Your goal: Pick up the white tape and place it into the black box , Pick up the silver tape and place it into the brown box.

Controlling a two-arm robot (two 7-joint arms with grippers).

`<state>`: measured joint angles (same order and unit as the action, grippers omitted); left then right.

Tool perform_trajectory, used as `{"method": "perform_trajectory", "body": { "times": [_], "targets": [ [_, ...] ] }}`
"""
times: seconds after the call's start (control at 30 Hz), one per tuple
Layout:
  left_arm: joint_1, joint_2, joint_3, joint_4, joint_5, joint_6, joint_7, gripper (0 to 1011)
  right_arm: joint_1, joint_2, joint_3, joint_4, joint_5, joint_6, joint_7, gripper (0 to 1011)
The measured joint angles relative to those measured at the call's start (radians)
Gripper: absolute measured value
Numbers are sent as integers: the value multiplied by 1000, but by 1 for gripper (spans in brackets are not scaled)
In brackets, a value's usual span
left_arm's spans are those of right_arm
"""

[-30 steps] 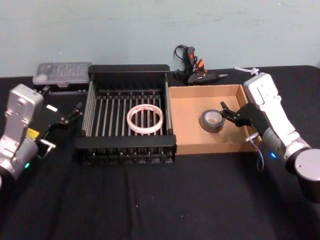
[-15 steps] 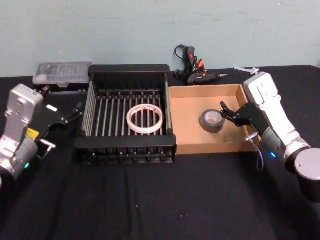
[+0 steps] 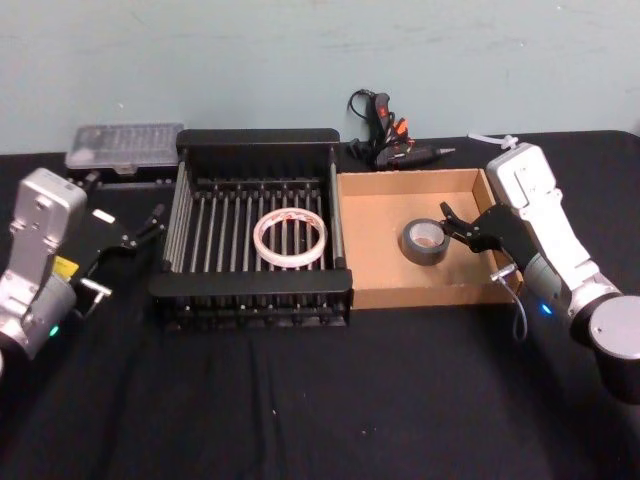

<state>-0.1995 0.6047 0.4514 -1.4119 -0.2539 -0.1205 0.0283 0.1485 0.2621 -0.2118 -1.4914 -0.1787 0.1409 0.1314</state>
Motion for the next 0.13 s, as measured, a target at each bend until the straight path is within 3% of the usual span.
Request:
{"method": "perform_trajectory", "body": {
  "times": [0.13],
  "targets": [
    [0, 0, 0, 0, 0, 0, 0, 1001, 0, 0, 0, 0, 0, 0, 0, 1002]
  ]
}}
